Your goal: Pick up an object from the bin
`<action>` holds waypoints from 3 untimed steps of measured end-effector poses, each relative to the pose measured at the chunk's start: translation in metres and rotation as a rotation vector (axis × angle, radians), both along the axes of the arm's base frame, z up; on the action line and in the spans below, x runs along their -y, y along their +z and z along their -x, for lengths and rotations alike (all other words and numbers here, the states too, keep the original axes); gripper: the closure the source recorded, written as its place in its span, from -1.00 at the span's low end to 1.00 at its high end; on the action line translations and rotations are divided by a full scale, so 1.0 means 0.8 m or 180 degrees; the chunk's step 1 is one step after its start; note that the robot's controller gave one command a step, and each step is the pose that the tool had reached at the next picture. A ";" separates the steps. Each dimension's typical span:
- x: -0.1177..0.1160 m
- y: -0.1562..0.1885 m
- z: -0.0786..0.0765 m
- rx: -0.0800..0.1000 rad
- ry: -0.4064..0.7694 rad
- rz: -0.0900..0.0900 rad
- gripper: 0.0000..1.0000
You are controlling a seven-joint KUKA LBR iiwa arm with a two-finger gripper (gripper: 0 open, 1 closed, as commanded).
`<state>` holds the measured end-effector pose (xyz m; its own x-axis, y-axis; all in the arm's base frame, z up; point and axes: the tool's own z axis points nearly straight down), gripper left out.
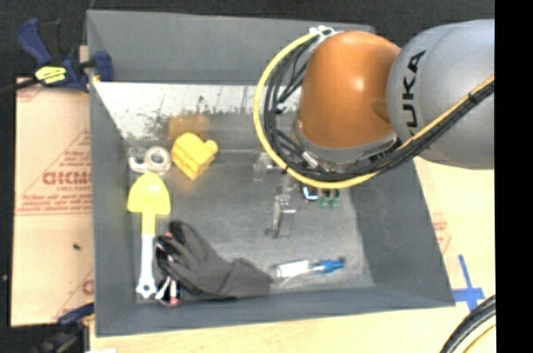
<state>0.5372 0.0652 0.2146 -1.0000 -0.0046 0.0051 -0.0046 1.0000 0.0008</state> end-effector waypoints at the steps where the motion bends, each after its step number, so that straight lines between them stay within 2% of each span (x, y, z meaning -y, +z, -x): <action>1: 0.000 0.006 -0.002 0.0027 -0.0008 -0.0003 -1.00; 2: -0.051 -0.106 0.005 0.0025 -0.0530 -0.0004 -1.00; 3: -0.131 -0.069 0.019 0.0035 0.0350 -0.0002 -1.00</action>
Offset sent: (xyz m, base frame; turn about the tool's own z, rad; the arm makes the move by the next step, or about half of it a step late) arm -0.0090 0.0677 -0.1446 0.2696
